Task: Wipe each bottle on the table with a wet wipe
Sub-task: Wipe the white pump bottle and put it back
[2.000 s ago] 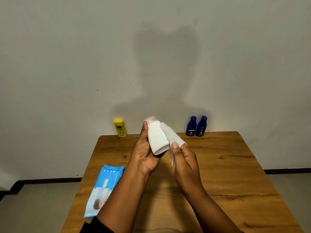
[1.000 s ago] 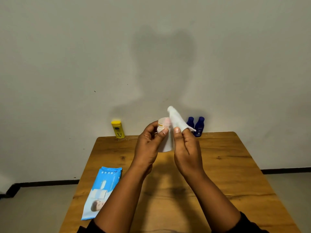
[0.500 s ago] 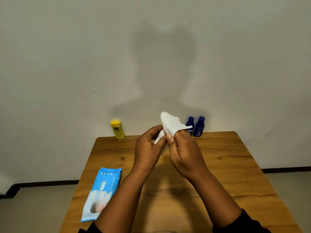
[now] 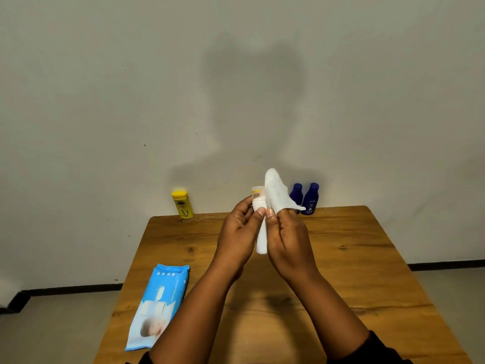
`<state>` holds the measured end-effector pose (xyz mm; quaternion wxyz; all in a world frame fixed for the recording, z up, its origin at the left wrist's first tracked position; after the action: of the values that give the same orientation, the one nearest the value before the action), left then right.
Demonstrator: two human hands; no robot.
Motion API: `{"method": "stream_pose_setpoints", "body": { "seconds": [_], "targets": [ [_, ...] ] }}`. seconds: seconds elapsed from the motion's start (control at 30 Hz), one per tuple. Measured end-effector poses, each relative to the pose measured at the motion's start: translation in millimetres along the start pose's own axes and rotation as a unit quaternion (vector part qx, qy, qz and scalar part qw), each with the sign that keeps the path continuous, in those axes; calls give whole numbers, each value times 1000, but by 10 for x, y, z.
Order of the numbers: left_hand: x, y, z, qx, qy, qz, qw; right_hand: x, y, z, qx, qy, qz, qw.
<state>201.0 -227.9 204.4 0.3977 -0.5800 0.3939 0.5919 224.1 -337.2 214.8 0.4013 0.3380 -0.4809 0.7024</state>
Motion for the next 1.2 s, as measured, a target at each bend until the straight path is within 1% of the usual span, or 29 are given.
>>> {"method": "stream_pose_setpoints", "body": {
  "seconds": [0.07,0.23,0.33,0.37,0.47,0.5,0.53,0.6,0.67,0.73,0.77,0.87,0.93,1.07,1.2],
  "targets": [
    [-17,12,-36,21,-5,-8,1000,23,-11,12,-4,-1,9,1000],
    [-82,-18,38,1,-38,-35,999,205,55,-45,39,12,79,996],
    [-108,-11,22,-2,-29,-34,999,121,-7,52,-3,-13,33,999],
    [-107,-5,19,-4,-20,-29,999,129,-13,61,-7,-15,31,999],
    [-111,-10,35,-6,12,-15,1000,236,28,-19,31,20,82,996],
    [-118,-13,41,-4,24,-8,1000,236,30,-26,33,16,74,997],
    [-116,-16,46,-2,37,2,999,204,12,-4,22,-3,49,999],
    [-98,-15,44,0,66,24,998,124,-35,58,-5,-76,-34,997],
    [-86,-5,51,-13,83,37,996,95,-49,87,-16,-182,-105,978],
    [-78,-4,91,-45,74,38,996,90,-21,82,-22,-268,-148,952],
    [-80,-6,120,-59,60,34,996,90,7,71,-21,-292,-160,943],
    [-118,-12,158,-75,26,19,997,107,69,25,-26,-332,-162,929],
    [-131,13,106,-52,36,29,998,141,91,-12,-31,-331,-145,932],
    [-137,68,7,0,63,42,997,199,116,-94,-3,-290,-121,949],
    [-140,88,11,30,105,46,993,166,65,-6,-15,-308,-154,939]
  ]
}}
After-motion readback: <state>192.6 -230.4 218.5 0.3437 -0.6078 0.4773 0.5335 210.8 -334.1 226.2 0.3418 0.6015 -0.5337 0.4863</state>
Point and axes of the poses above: each hand's wrist, its own y-axis away from the middle knuckle, its own z-axis out of the back of the hand, x = y × z, the point moved 7 cm from there along -y, towards the middle knuckle, and after that the axes turned 5 degrees about -y, right-handed, at the moved point
